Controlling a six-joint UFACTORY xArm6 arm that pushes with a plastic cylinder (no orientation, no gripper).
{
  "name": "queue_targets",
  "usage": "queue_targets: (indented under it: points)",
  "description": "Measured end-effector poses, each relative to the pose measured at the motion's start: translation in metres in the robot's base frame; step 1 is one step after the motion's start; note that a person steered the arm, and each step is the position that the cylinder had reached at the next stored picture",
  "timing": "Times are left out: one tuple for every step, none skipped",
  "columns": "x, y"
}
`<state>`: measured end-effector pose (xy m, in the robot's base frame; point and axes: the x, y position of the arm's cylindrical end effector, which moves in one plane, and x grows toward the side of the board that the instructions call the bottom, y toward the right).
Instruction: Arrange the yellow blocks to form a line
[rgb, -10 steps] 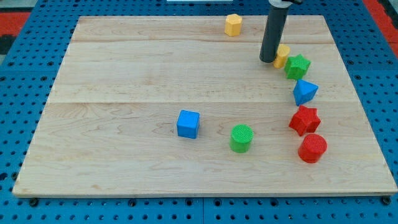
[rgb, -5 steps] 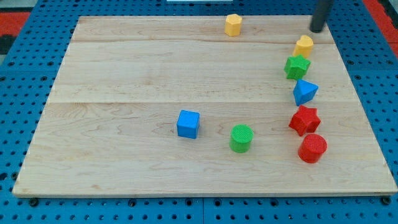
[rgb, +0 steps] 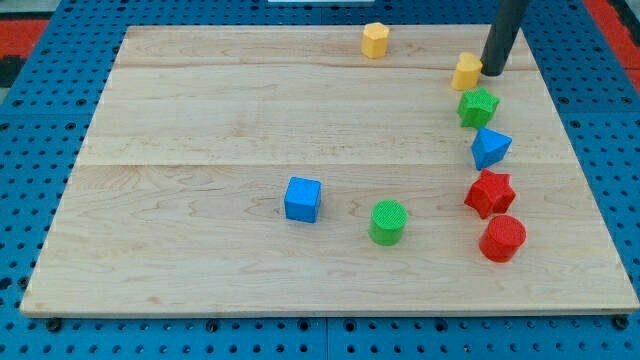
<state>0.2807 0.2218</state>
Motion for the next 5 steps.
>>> queue_targets:
  points:
    - [-0.046,0.002]
    - [-0.055,-0.051]
    - [-0.002,-0.121]
    - [0.003,-0.201]
    - [-0.053,-0.201]
